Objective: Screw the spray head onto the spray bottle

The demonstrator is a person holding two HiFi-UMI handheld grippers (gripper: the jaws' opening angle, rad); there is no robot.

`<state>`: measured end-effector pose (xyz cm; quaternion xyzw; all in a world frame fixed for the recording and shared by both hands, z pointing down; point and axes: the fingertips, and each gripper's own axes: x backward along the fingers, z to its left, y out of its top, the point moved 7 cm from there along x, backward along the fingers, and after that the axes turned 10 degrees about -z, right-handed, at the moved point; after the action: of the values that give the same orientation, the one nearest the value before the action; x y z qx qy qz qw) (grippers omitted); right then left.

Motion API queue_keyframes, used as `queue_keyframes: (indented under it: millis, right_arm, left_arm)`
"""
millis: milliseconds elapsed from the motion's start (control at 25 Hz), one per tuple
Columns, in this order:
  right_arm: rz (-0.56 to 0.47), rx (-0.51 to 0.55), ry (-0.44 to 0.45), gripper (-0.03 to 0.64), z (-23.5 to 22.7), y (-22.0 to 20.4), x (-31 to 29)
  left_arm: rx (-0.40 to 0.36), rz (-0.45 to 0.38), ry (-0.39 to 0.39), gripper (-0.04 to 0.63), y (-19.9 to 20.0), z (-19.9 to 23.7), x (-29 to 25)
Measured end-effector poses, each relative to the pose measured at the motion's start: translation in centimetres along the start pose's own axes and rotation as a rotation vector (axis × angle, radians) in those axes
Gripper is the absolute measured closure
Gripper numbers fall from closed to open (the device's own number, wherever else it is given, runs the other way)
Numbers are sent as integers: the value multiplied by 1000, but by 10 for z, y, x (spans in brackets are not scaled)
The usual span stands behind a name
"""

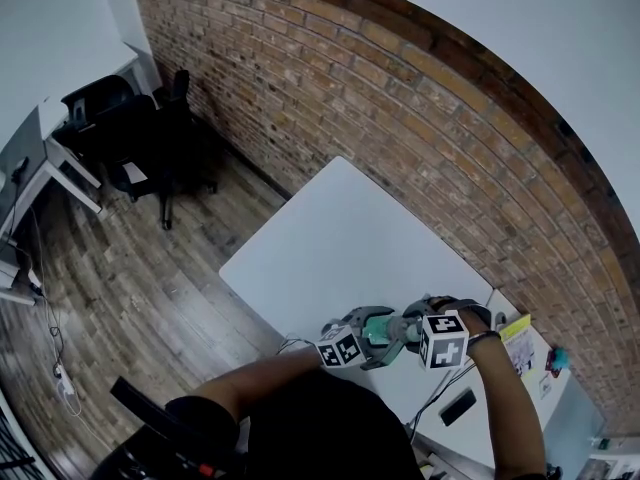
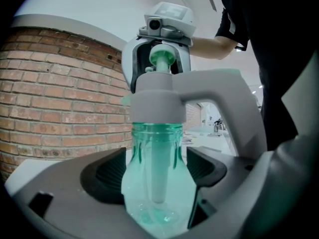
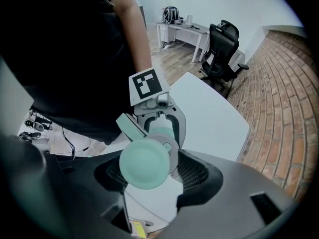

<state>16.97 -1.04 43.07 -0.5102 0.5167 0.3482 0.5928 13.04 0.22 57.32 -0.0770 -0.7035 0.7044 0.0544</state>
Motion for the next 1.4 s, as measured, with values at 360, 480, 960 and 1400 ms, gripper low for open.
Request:
queue_keyframes:
  millis: [360, 480, 960, 1400]
  right_arm:
    - [3, -20, -18, 354, 0, 5, -1]
    - [16, -19, -21, 354, 3, 6, -2]
    - [65, -30, -22, 354, 2, 9, -3]
    - [20, -98, -39, 354, 4, 6, -2]
  left_arm:
    - [20, -9, -23, 176, -12, 5, 19]
    - [27, -19, -32, 160, -14, 4, 25]
    - [-4, 138, -50, 147, -77, -7, 60]
    - [31, 159, -21, 147, -114, -3, 44]
